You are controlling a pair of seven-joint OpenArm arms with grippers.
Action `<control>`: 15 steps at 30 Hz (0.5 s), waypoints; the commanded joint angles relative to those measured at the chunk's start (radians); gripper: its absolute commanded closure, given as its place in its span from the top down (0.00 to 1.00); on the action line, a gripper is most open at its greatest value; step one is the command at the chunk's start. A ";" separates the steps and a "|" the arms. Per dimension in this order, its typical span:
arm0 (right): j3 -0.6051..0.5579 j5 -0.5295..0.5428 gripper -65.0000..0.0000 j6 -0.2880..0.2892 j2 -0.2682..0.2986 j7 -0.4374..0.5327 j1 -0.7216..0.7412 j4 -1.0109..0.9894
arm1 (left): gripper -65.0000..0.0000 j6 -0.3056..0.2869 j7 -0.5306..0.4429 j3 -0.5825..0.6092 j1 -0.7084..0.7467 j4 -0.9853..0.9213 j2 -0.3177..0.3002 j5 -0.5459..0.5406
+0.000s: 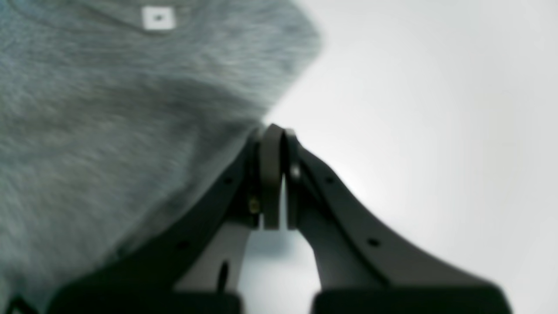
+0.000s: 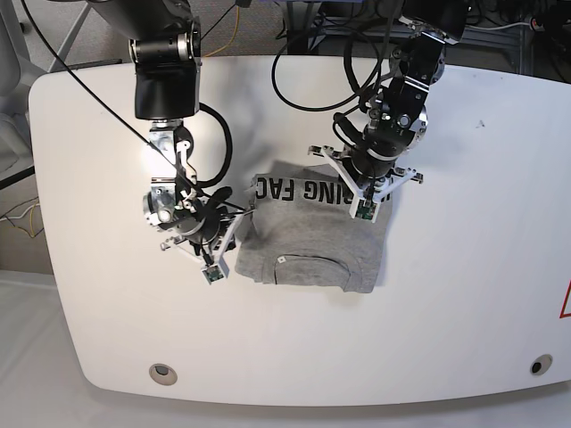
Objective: Fold the T-shirt properly
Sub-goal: 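Open both grippers and lift them away from the shirt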
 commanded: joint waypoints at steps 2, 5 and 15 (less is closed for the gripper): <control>0.003 0.007 0.01 0.001 0.030 -0.020 0.013 0.102 | 0.03 0.000 -0.015 -0.002 -0.009 0.036 0.005 0.002; 0.004 0.008 0.01 0.001 0.061 -0.054 -0.007 0.171 | 0.03 0.000 -0.015 -0.004 0.006 0.050 0.030 0.002; 0.099 0.008 0.01 0.006 0.119 -0.144 -0.137 0.386 | 0.03 0.000 -0.015 -0.002 0.086 0.119 0.055 0.002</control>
